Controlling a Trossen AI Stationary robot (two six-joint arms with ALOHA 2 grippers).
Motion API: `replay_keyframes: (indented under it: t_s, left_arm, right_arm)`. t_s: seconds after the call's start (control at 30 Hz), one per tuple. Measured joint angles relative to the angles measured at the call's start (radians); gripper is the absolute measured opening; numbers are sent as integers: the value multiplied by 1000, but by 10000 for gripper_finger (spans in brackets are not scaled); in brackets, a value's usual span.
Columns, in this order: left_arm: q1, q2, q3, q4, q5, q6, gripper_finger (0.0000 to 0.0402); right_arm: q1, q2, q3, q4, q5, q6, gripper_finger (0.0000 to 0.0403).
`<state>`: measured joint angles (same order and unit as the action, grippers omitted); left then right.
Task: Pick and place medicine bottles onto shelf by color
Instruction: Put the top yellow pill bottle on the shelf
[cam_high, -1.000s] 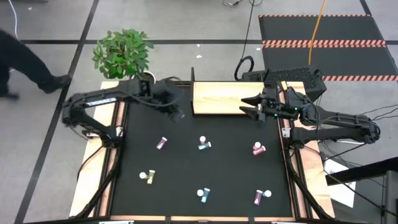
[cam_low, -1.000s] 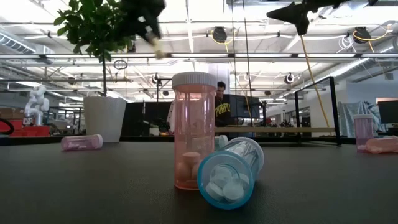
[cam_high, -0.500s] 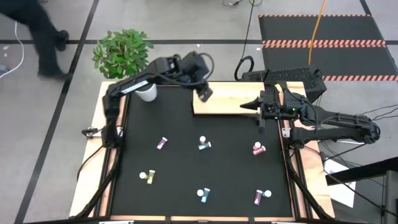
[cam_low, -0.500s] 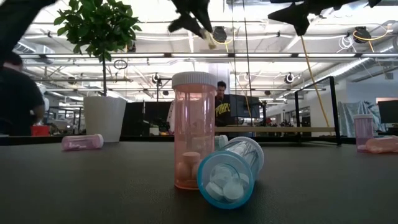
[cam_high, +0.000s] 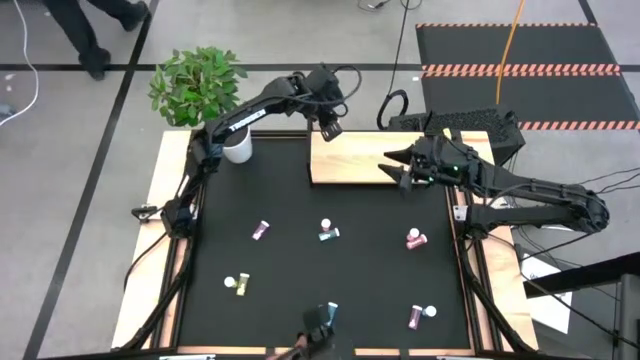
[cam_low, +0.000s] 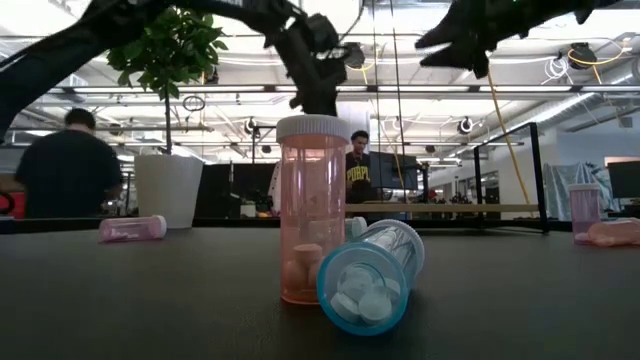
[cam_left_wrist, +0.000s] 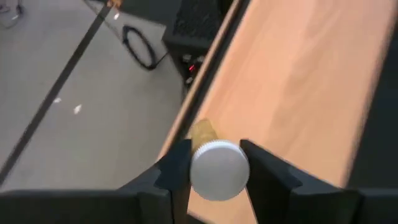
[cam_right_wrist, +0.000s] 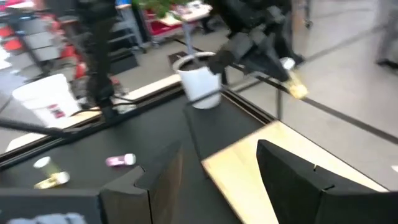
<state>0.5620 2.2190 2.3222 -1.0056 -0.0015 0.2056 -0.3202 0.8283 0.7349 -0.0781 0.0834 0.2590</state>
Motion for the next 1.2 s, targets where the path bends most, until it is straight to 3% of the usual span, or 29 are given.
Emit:
replay_keyframes:
  t_s: [0.4,0.7,1.2]
  left_arm:
    - [25,88,0,1,3,159,131]
    - [28,88,-74,14,6,243,131]
    - [-3,86,-180,-8,-14,316,131]
  right_arm:
    - [-92,124,0,90,-2,59,203]
    - [-120,188,0,156,-1,74,203]
    - [-111,206,0,186,-7,81,203]
